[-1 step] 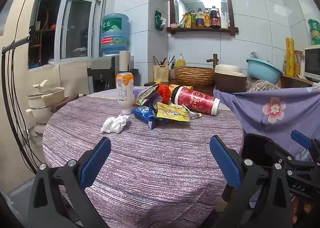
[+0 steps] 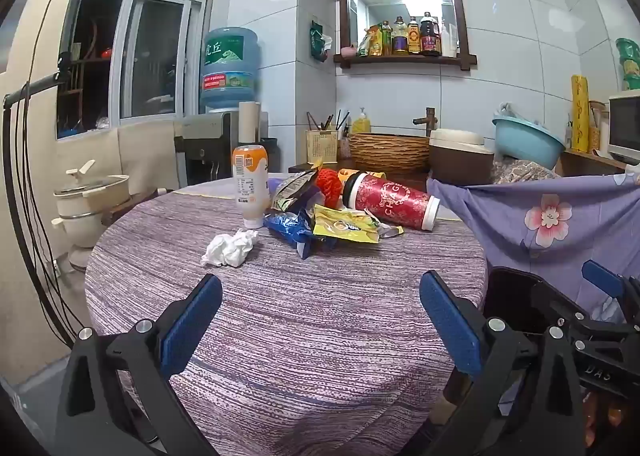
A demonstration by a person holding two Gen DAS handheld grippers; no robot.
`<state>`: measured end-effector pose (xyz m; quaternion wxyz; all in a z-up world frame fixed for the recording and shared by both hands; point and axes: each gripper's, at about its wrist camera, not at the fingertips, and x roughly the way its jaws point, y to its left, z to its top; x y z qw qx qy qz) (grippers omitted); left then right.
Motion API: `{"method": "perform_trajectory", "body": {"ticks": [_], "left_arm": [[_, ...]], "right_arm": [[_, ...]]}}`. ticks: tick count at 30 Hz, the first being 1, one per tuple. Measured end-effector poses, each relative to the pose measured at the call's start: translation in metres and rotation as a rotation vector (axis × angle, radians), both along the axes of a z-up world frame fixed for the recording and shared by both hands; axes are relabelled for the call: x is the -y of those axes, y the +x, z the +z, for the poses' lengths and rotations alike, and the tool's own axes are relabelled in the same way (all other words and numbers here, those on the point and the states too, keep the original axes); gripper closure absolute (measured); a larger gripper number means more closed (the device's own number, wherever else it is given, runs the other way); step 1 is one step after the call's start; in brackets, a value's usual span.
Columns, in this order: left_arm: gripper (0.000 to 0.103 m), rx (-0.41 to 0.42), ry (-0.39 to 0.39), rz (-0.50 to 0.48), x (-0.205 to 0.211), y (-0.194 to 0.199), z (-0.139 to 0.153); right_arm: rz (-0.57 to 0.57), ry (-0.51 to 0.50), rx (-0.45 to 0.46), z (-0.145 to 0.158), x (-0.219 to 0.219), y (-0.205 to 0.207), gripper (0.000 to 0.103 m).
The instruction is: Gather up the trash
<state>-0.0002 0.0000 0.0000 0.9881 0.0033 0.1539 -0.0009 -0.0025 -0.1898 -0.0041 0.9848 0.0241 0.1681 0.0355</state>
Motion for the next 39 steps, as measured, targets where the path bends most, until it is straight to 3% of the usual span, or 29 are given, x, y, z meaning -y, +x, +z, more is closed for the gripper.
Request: {"method": "perform_trajectory", "body": {"ticks": [39], "left_arm": [[0.005,-0.003,0.009,-0.002,0.0007,0.0001,-0.0001]], "right_arm": [[0.003,0.009,-0.002,-0.0003,-0.001,-0.0014,0.005]]}}
